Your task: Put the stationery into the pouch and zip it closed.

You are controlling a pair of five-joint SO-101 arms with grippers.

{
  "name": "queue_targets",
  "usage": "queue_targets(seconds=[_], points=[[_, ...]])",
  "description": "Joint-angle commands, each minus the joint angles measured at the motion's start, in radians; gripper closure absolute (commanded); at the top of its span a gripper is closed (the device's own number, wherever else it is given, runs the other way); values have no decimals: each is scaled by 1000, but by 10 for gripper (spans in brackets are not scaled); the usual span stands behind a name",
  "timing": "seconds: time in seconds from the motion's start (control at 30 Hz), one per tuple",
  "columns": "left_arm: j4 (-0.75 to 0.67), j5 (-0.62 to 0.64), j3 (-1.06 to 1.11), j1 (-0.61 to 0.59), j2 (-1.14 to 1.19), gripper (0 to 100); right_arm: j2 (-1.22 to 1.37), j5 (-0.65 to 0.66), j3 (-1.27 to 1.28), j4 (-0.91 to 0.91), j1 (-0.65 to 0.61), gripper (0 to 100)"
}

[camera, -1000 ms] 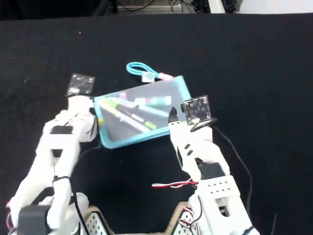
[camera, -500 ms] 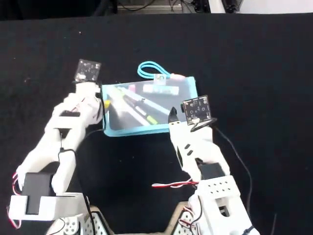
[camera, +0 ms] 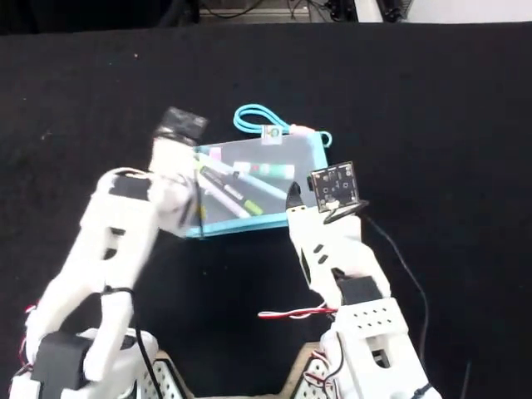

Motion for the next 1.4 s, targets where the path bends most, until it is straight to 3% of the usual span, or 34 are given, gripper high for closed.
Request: queue_targets(seconds=[0.0,0.13,0.27,0.57,0.7,0.8,0.97,1.23,1.37], points=[[8,-5,31,134,-23,766,1,8,-7,-26,12,910],[-86,-63,111,174,-26,766,1,8,-7,-26,12,910],[-288,-87,226,139,-25,766,1,8,-5,-26,12,910],[-740,-77,348,-61,-23,766,1,8,-5,-26,12,910],[-850,29,341,-124,-25,766,1,8,-5,-26,12,910],[-847,91,328,-134,-35,766,1,8,-5,-20,12,908],[-704,101,288,-124,-35,766,2,61,-42,81,-6,910],[-583,103,305,-130,-35,766,8,215,-84,290,-302,907],[-565,106,305,-136,-35,766,8,224,-81,293,-319,910]])
